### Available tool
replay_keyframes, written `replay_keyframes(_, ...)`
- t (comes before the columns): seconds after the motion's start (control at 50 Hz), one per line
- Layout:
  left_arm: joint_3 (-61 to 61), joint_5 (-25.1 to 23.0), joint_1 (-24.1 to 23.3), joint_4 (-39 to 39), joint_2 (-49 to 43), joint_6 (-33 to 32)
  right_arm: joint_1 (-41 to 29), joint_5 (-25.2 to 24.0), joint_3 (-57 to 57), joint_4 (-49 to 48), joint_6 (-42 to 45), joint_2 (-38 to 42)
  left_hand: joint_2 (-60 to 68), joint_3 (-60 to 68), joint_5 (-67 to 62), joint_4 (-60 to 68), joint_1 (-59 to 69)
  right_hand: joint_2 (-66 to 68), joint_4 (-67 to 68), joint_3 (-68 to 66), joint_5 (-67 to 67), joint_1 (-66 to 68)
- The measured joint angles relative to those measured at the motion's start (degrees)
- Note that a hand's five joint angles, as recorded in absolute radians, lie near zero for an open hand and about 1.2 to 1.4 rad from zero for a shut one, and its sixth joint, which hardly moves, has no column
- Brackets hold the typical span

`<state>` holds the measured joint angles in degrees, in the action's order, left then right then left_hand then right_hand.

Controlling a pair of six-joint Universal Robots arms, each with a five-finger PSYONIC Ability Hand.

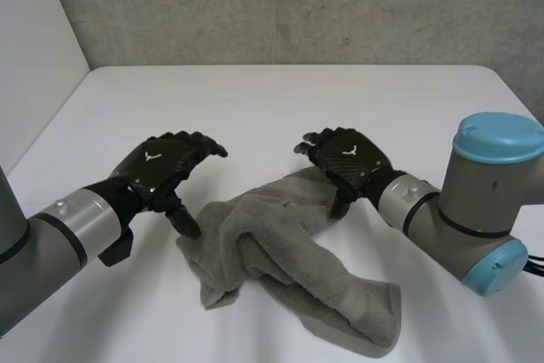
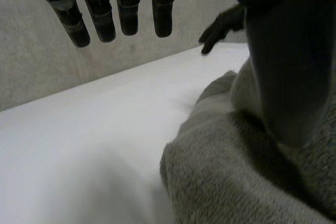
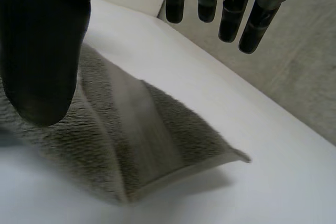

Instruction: Fold the towel.

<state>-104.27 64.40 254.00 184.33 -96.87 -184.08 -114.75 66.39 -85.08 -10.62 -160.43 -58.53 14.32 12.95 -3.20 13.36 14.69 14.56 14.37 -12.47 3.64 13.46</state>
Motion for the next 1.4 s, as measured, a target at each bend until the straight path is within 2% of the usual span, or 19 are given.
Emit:
replay_keyframes(0.14,1.3,0.7,-2.4,-1.4,3.5,1.7,-1.0,-1.4,-0.3,2.1,0.0,1.7,0.0,0.0,0.0,0.0,0.0,0.0,0.0,0.0,0.0,0.0)
replay_keyframes(0.22,2.7,1.8,-5.9,-1.8,5.3,4.7,-1.1,-2.2,-0.8,5.0,0.5,1.8,0.0,0.0,0.0,0.0,0.0,0.0,0.0,0.0,0.0,0.0)
replay_keyframes(0.3,4.4,5.0,-10.3,-1.8,6.1,7.6,-0.7,-2.5,-1.3,6.6,2.1,1.4,0.0,0.0,0.0,0.0,0.0,0.0,0.0,0.0,0.0,0.0)
replay_keyframes(0.44,5.9,11.9,-16.3,-1.6,4.8,8.8,-0.1,-2.3,-2.1,6.3,5.3,2.4,0.0,0.0,0.0,0.0,0.0,0.5,0.0,0.0,0.9,1.5)
replay_keyframes(0.52,6.0,14.9,-19.1,-1.8,1.9,8.6,-0.3,-1.9,-2.0,5.3,6.0,4.2,0.0,0.0,0.0,0.0,0.0,5.4,0.0,0.0,7.1,6.6)
replay_keyframes(0.6,5.5,16.2,-20.8,-2.1,-1.5,8.1,-0.6,-1.7,-1.8,3.8,5.5,5.5,0.2,0.0,-0.7,0.0,0.2,24.7,0.0,0.0,25.8,25.6)
replay_keyframes(0.62,5.2,16.3,-21.2,-2.2,-2.5,7.8,-0.7,-1.6,-1.7,3.2,5.2,5.7,1.8,0.0,-3.1,0.0,2.1,31.3,0.0,0.0,32.0,31.8)
replay_keyframes(0.68,4.6,16.5,-22.0,-2.9,-4.7,6.5,-0.9,-1.5,-1.6,1.8,4.0,5.9,20.1,0.0,-20.2,0.0,19.2,46.4,0.0,0.0,47.2,45.4)
replay_keyframes(0.72,4.2,16.6,-22.5,-3.3,-6.0,5.2,-0.9,-1.5,-1.5,0.7,2.6,5.8,37.3,0.0,-37.9,0.0,36.1,57.3,0.0,0.0,58.2,56.5)
replay_keyframes(0.76,4.1,16.6,-23.0,-3.8,-6.9,3.8,-0.9,-1.5,-1.3,-0.5,0.3,5.0,56.8,0.0,-57.8,0.0,56.4,60.6,0.0,0.0,62.8,62.0)
replay_keyframes(0.8,4.3,16.7,-23.2,-3.9,-7.2,2.9,-0.7,-1.6,-1.1,-1.2,-1.9,3.9,59.5,0.0,-61.7,0.0,59.1,60.6,0.0,0.0,62.8,62.0)
replay_keyframes(0.94,8.5,17.8,-22.2,-3.9,-6.8,1.3,-0.1,-1.9,1.6,-1.9,-8.2,-2.5,59.5,0.0,-61.7,0.0,59.1,60.6,0.0,0.0,62.8,62.0)
replay_keyframes(1.06,18.6,18.8,-17.6,-3.7,-6.2,1.2,0.3,-0.9,7.7,-1.5,-11.1,-9.3,59.5,0.0,-61.8,0.0,59.2,60.6,0.0,0.0,62.8,62.0)
replay_keyframes(1.2,30.4,18.3,-13.6,-2.2,-2.7,1.4,2.0,3.8,13.9,-2.1,-17.2,-19.5,59.5,0.0,-61.8,0.0,59.2,60.7,0.0,0.0,62.8,62.0)
replay_keyframes(1.3,31.4,17.1,-12.3,2.3,0.7,1.4,3.3,4.1,11.7,-2.5,-21.0,-24.3,59.5,0.0,-61.8,0.0,59.2,61.2,0.0,0.0,62.8,62.0)
replay_keyframes(1.4,25.8,13.5,-9.8,7.1,2.7,1.4,4.1,0.4,4.4,-2.3,-21.4,-26.4,59.5,0.0,-61.8,0.0,59.3,61.2,0.0,0.0,62.8,62.0)
